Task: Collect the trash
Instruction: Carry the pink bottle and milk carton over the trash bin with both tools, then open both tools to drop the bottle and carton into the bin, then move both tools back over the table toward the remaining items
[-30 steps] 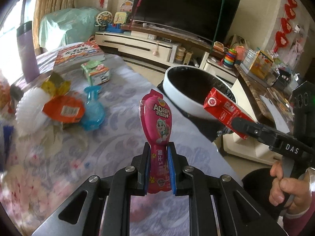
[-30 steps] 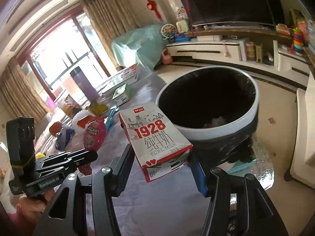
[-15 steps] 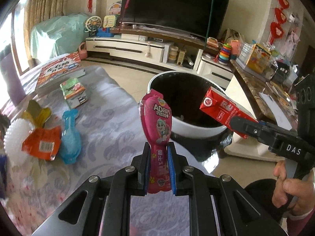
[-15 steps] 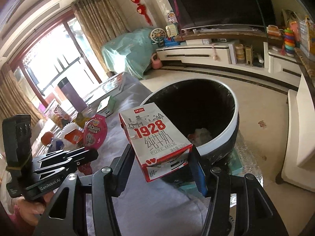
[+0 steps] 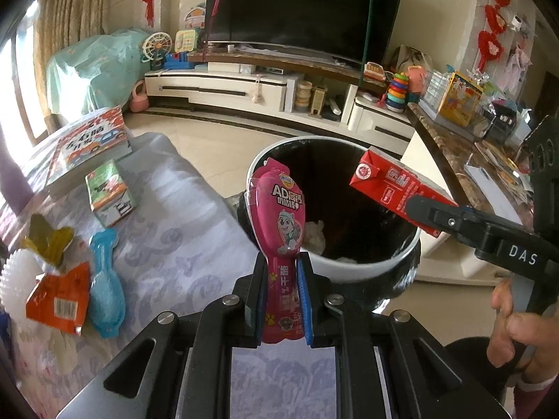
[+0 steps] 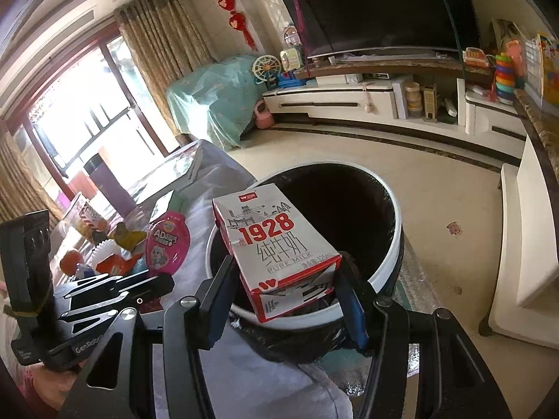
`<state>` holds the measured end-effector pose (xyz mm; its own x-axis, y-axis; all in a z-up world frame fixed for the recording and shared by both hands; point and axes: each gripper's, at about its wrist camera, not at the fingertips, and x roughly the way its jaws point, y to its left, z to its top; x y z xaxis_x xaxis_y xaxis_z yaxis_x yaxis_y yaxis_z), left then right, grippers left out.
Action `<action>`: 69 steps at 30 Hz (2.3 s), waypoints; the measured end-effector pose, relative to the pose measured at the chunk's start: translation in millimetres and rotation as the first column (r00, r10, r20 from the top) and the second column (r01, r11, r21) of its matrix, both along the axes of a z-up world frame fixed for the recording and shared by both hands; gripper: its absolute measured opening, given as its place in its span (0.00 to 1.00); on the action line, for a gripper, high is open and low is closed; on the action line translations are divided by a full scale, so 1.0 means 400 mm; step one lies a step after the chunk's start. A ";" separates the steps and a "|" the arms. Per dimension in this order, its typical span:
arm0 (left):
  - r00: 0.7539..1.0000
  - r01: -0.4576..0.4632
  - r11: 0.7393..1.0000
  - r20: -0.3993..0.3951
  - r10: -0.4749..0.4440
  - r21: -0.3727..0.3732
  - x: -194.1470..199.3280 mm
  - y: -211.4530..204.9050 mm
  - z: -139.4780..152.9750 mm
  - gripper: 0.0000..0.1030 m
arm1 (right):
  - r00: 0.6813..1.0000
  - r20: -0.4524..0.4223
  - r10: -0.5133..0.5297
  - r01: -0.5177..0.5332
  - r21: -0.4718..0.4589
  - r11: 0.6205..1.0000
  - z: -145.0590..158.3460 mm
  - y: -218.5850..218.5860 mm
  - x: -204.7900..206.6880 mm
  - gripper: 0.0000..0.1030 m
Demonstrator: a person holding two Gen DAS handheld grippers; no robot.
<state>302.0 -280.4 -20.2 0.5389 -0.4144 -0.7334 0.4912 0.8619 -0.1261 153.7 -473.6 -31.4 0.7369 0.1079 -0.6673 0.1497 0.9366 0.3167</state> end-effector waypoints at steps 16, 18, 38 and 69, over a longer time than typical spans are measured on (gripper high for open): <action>1.000 0.016 1.000 -0.005 -0.016 0.022 0.078 -0.064 -0.014 0.14 | 0.999 -0.035 -0.016 0.015 -0.030 0.999 -0.012 -0.043 0.061 0.51; 1.000 0.019 1.000 -0.007 -0.019 0.024 0.085 -0.068 -0.017 0.14 | 0.999 -0.041 -0.016 0.015 -0.032 0.999 -0.017 -0.046 0.067 0.51; 0.999 0.034 0.998 -0.006 -0.034 0.050 0.113 -0.124 -0.023 0.14 | 0.998 -0.068 -0.018 0.015 -0.046 0.999 -0.022 -0.065 0.093 0.51; 0.982 -0.188 0.982 -0.035 0.188 -0.004 -0.073 0.125 -0.037 0.58 | 1.000 -0.010 0.016 -0.016 -0.007 1.000 0.018 0.106 0.012 0.85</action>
<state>273.0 -230.4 -34.9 0.5820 -0.3134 -0.7504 0.3161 0.9374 -0.1463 158.4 -431.4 -24.3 0.7288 0.1153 -0.6750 0.1374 0.9410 0.3092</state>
